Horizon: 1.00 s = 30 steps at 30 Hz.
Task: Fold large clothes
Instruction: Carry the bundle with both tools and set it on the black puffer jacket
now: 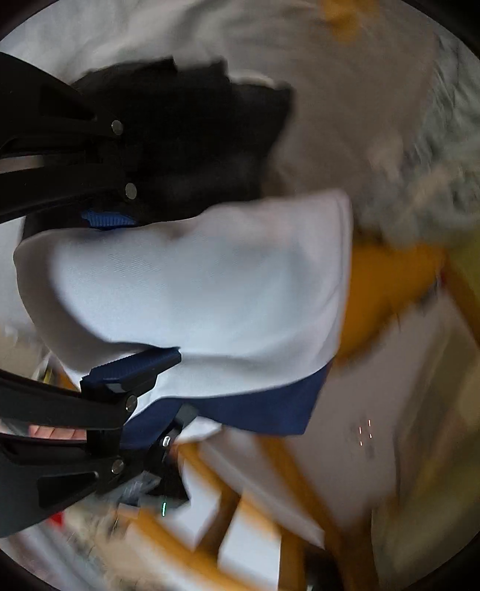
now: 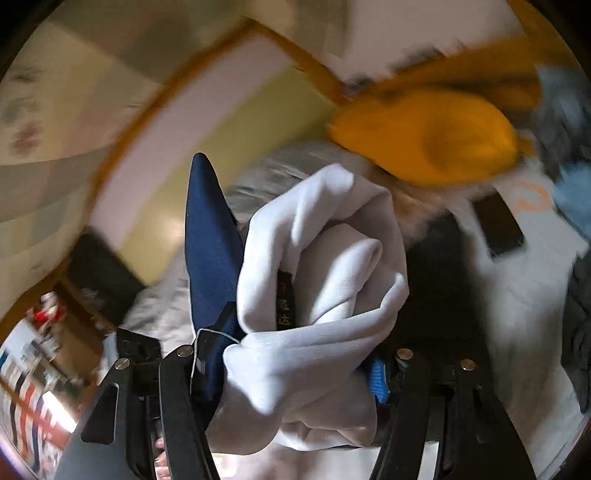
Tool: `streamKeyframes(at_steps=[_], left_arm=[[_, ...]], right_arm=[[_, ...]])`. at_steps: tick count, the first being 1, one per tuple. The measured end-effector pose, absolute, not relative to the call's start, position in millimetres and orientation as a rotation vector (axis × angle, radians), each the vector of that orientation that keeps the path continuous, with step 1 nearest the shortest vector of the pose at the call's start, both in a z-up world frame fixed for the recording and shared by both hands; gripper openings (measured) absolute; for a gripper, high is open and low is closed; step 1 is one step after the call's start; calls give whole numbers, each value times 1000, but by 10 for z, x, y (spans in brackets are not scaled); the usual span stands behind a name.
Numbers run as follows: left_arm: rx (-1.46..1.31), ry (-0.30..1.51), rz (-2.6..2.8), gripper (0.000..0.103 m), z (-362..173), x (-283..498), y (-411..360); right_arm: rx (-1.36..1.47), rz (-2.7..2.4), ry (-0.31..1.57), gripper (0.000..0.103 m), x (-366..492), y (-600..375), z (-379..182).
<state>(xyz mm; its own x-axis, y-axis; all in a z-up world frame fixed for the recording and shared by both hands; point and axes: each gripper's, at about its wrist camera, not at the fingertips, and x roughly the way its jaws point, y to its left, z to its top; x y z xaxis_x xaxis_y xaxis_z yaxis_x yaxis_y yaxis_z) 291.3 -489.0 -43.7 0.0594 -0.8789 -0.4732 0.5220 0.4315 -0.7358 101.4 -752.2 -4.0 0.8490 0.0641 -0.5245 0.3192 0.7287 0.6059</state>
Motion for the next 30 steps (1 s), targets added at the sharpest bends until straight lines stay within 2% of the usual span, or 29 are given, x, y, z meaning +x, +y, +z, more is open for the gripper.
streamKeyframes(at_steps=[2, 3, 5, 8, 11, 14, 19, 22, 24, 25, 28, 30], left_arm=[[-305, 957, -1047, 57, -562, 2859, -4979], [-318, 969, -1041, 59, -582, 2885, -4968], [-347, 1018, -1040, 60, -611, 2972, -4938], [-256, 984, -1060, 61, -525, 2919, -4948], [-196, 944, -1048, 79, -468, 2802, -4881], [-121, 844, -1006, 80, -308, 2710, -4757], [-180, 658, -899, 84, 75, 2562, -4096], [-111, 493, -809, 87, 383, 2340, -3710], [-80, 396, -779, 98, 571, 2143, -3467], [-69, 346, -764, 101, 676, 2025, -3321], [-41, 253, -738, 103, 936, 1744, -2983], [-30, 206, -734, 103, 1088, 1517, -2727]], right_arm=[[673, -193, 577, 69, 1160, -7557, -353], [673, -199, 570, 71, 1193, -7559, -436], [704, -205, 545, 72, 1214, -7537, -468], [659, -236, 544, 73, 1216, -7435, -405], [570, -299, 546, 73, 1200, -7225, -318], [445, -423, 502, 77, 1060, -7002, -173], [197, -558, 384, 81, 826, -6374, 271], [175, -545, 303, 86, 616, -6070, 484], [174, -519, 266, 87, 478, -5852, 604], [167, -513, 254, 89, 427, -5740, 657], [156, -493, 210, 89, 215, -5457, 807], [158, -471, 182, 94, 103, -5311, 922]])
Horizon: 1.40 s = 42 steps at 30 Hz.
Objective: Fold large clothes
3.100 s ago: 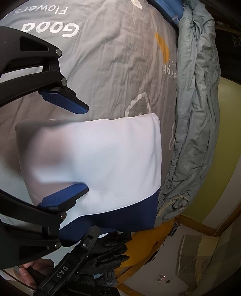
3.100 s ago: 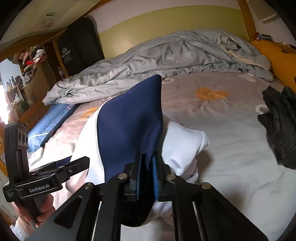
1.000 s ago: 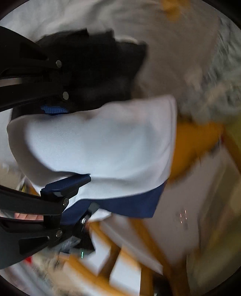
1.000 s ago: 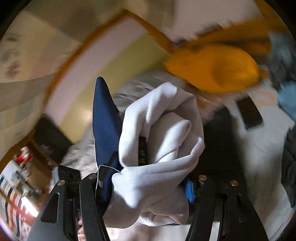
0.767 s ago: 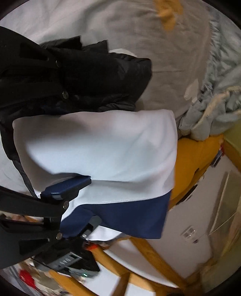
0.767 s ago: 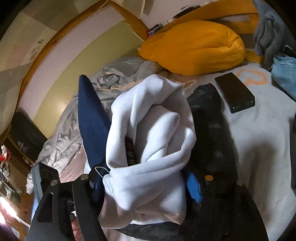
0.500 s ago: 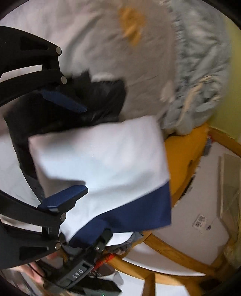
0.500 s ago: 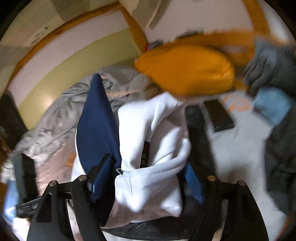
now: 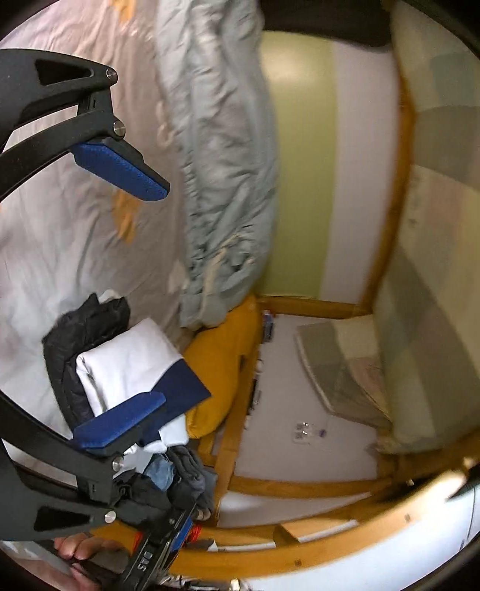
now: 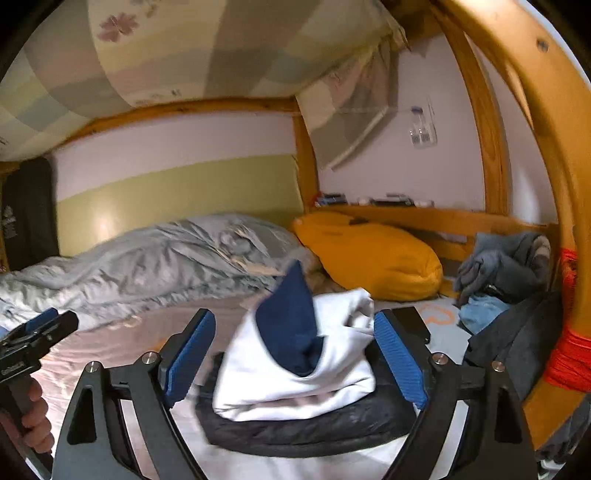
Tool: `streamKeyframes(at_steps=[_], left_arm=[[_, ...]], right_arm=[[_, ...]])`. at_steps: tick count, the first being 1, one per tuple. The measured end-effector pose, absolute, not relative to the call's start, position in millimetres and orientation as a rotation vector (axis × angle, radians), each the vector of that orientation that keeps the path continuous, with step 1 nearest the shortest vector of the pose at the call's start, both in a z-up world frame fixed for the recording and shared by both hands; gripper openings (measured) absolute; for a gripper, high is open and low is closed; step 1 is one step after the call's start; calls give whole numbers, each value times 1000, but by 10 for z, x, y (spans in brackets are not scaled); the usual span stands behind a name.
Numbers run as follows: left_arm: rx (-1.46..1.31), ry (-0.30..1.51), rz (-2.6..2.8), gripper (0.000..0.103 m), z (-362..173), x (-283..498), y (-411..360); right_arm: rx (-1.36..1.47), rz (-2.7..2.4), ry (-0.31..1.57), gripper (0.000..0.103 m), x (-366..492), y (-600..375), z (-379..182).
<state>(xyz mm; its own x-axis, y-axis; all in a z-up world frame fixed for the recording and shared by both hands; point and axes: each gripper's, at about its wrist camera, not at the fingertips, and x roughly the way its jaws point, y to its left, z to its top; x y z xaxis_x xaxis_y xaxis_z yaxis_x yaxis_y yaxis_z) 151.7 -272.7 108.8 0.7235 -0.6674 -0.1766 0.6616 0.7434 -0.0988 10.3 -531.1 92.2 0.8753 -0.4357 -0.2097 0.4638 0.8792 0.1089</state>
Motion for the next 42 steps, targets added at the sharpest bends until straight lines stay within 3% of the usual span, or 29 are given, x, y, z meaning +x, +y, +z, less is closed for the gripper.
streamKeyframes(at_steps=[2, 7, 13, 20, 33, 42], left_arm=[[-39, 175, -708, 103, 1206, 1356, -2493], [-57, 217, -686, 103, 1218, 1132, -1891], [0, 256, -521, 103, 854, 977, -1388], [-114, 317, -386, 103, 316, 1080, -840], [-136, 424, -337, 103, -103, 1233, -713], [-105, 413, -286, 103, -104, 1209, -699]], right_arm=[[153, -455, 149, 101, -10, -5077, 1046], [154, -403, 150, 102, -85, -4575, 1150], [170, -308, 199, 102, 12, -3928, 809], [167, -233, 259, 102, 422, -3455, 451], [-18, -264, 440, 102, 789, -3015, -401], [-74, -251, 451, 102, 776, -2916, -488]])
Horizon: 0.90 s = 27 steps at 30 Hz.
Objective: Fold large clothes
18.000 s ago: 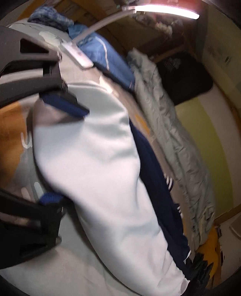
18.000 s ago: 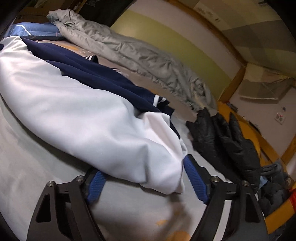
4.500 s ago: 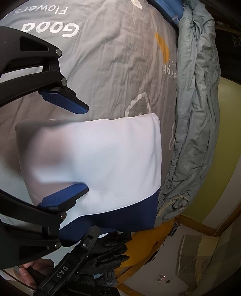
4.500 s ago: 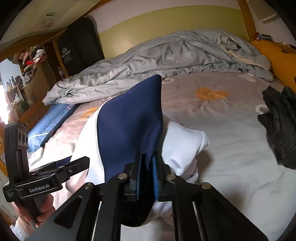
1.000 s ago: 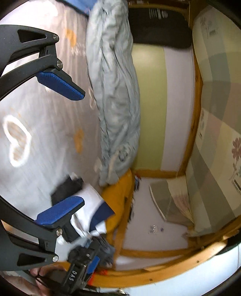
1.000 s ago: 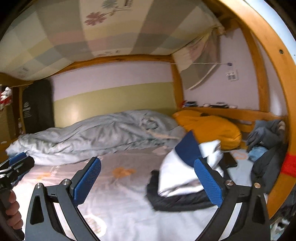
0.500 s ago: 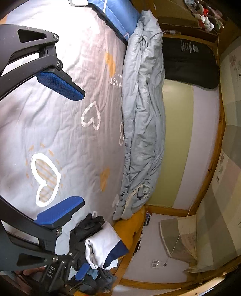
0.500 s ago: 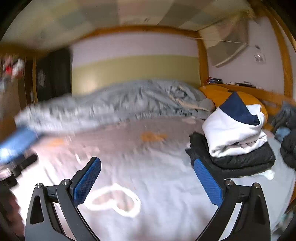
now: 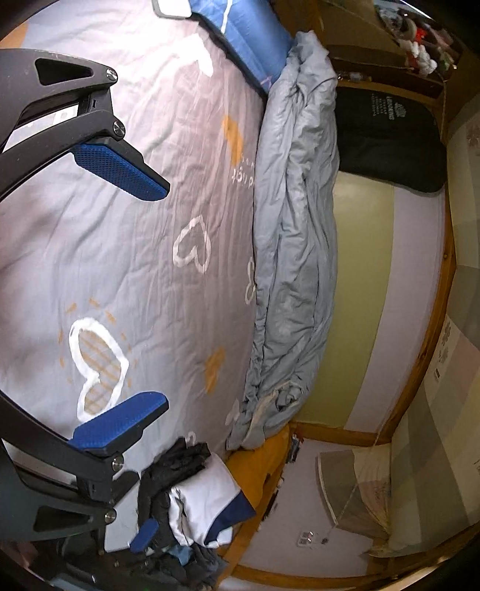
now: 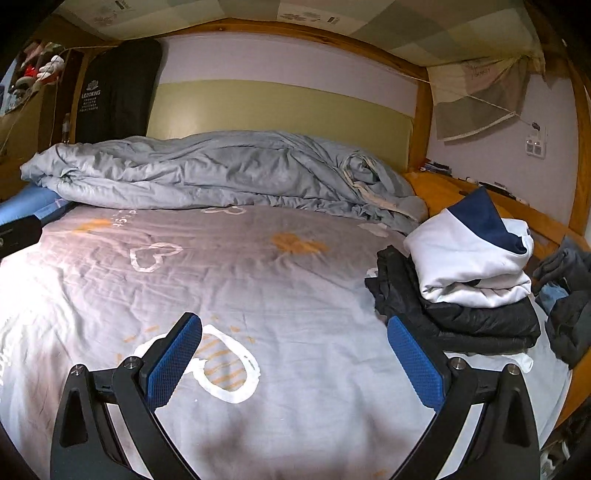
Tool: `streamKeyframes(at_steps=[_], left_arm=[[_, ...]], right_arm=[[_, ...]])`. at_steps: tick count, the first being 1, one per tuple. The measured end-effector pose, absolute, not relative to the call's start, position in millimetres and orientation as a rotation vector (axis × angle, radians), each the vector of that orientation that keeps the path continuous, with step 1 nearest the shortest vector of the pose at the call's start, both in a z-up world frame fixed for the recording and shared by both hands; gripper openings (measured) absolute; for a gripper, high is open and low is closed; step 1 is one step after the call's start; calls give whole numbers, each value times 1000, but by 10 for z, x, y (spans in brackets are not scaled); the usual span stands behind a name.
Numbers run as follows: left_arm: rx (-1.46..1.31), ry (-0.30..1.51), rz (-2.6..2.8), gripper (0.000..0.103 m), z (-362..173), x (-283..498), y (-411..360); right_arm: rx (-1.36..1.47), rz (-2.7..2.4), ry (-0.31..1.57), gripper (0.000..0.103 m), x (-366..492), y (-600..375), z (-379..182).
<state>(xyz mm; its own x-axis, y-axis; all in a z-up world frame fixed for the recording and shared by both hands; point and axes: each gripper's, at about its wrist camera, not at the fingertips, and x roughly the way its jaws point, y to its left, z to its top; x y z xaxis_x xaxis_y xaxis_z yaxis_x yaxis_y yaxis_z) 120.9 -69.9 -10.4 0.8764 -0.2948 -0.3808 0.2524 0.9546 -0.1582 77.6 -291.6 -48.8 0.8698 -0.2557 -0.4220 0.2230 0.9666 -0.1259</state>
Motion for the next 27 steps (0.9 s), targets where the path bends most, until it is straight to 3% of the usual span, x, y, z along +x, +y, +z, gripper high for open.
streamKeyframes(at_steps=[27], left_arm=[[-38, 356, -209, 103, -110, 1164, -707]], right_arm=[[-54, -254, 463, 102, 775, -2978, -499]])
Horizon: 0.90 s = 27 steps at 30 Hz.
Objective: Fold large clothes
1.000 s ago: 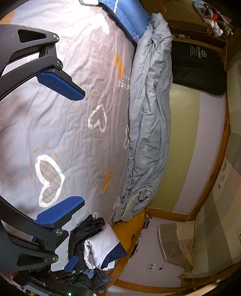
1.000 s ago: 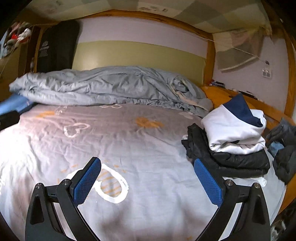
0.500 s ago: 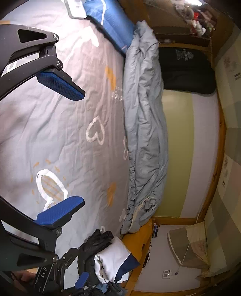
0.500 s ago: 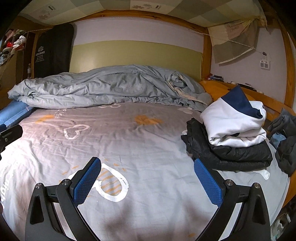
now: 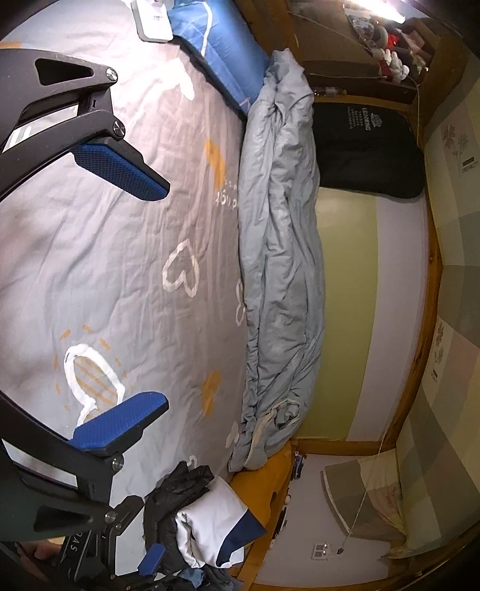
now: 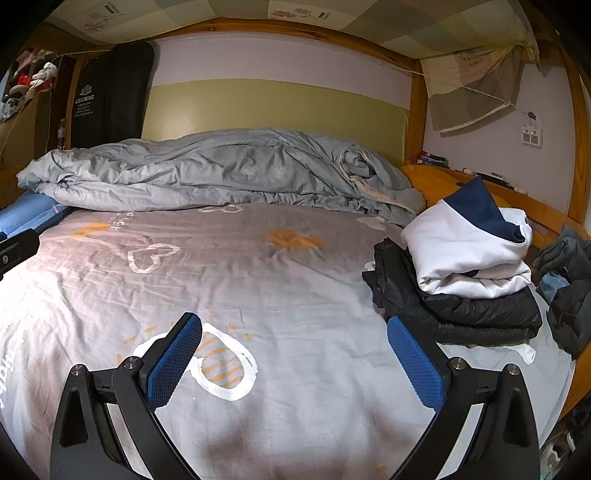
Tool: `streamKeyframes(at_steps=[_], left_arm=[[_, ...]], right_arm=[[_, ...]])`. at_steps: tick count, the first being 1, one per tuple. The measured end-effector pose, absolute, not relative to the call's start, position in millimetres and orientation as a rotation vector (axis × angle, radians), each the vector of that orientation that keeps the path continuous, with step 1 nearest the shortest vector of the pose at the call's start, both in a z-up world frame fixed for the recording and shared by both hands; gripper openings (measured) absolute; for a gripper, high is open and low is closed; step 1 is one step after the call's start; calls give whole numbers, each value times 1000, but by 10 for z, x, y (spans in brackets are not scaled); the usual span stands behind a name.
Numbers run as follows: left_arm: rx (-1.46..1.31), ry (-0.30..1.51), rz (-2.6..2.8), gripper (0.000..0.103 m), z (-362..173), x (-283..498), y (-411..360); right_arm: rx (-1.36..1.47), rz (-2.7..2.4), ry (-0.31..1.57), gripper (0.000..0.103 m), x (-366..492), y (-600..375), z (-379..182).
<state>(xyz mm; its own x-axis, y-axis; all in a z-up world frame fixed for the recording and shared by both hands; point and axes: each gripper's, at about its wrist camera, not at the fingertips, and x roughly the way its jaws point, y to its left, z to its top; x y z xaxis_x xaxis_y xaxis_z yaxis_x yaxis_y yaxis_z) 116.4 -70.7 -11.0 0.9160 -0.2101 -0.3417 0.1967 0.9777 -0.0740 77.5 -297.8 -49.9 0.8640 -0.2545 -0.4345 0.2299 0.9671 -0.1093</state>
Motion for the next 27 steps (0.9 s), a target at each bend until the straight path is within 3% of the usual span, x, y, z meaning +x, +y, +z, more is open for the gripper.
streamKeyframes(at_steps=[27], left_arm=[[-58, 373, -204, 103, -83, 1210, -595]], right_arm=[[-42, -264, 476, 102, 745, -3022, -515]])
